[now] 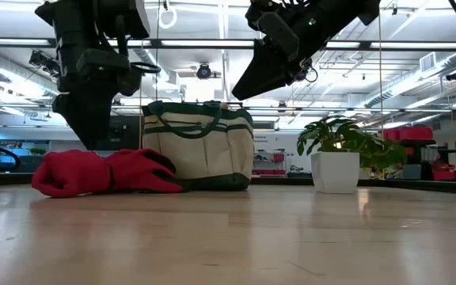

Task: Pick & Place Garden tools in Gardening bag
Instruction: Put the red glove into the green gardening bag

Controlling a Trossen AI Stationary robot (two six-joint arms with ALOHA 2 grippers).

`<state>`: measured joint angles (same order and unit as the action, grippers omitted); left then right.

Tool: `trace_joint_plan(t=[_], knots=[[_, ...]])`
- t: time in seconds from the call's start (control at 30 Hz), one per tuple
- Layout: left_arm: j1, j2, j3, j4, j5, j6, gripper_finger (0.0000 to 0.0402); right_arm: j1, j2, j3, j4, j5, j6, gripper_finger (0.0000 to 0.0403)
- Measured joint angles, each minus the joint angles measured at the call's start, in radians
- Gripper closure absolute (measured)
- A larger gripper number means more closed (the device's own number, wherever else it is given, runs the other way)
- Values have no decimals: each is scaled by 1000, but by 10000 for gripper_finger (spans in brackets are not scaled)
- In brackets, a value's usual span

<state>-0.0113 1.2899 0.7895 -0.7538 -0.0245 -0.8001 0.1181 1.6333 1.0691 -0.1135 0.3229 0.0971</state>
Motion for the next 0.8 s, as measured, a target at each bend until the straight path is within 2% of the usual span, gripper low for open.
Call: trace_joint_plan(t=[0.2, 0.8], knots=[[0, 61, 0, 48, 45, 13, 142, 0, 0, 0, -4, 0, 1, 248], [0, 197, 0, 121, 47, 23, 142, 0, 0, 0, 0, 0, 3, 248]])
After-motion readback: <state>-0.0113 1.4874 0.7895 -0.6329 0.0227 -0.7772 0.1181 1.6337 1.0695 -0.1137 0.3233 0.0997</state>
